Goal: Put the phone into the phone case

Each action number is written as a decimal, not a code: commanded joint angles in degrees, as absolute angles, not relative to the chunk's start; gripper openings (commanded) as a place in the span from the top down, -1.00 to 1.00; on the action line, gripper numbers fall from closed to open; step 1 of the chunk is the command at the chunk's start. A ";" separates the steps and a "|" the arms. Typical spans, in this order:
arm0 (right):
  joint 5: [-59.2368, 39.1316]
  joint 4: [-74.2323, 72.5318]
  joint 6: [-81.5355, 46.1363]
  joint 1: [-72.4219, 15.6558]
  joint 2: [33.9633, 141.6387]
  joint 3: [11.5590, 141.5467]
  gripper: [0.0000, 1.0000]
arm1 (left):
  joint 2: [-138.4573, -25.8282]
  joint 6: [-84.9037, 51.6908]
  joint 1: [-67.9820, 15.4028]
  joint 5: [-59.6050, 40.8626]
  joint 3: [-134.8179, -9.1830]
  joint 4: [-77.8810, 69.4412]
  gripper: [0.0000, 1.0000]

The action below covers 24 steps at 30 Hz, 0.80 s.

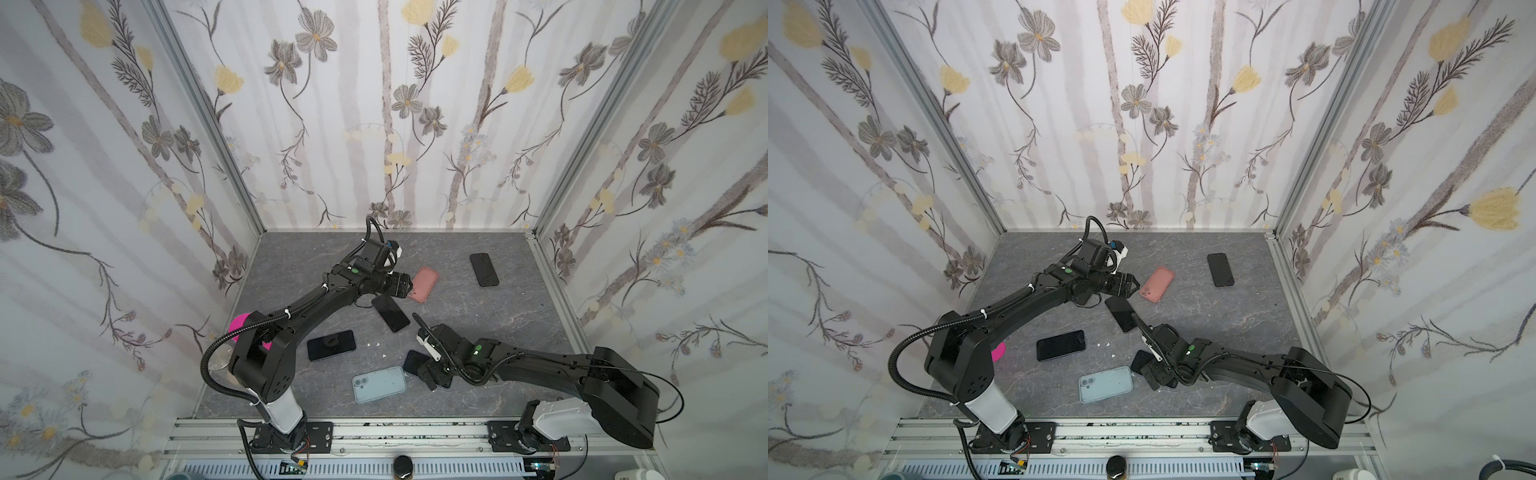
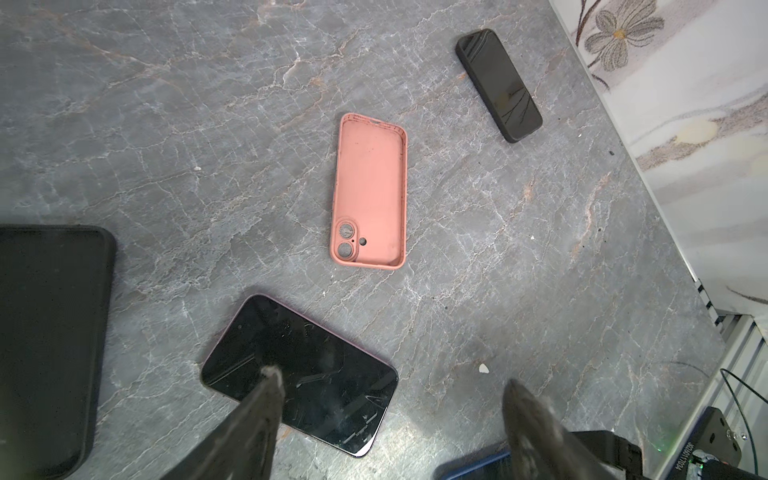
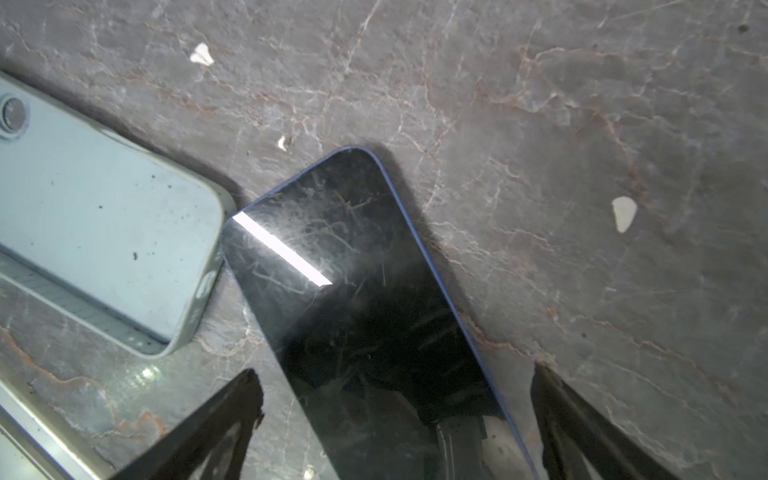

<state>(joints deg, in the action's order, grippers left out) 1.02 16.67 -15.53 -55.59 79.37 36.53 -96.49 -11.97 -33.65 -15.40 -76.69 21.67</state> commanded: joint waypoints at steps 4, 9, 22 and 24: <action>1.43 16.84 -15.20 -56.77 81.84 38.14 -0.99 | -94.36 -11.29 -33.40 -14.60 -75.77 21.58 -0.65; 1.41 17.72 -15.37 -58.13 83.96 39.09 -0.90 | -92.89 -11.01 -33.40 -14.25 -75.32 21.35 -0.65; 4.61 23.53 -17.92 -58.49 90.59 42.71 -0.48 | -86.74 -10.37 -33.39 -11.81 -71.54 18.97 -0.65; 5.77 24.14 -19.38 -58.14 91.01 42.71 -0.48 | -86.15 -10.34 -33.38 -11.61 -71.20 18.88 -0.65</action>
<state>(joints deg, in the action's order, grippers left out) 4.84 18.63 -16.53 -58.54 89.67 43.24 -86.89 -10.72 -33.43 -12.62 -71.61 20.53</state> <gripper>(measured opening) 0.743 0.823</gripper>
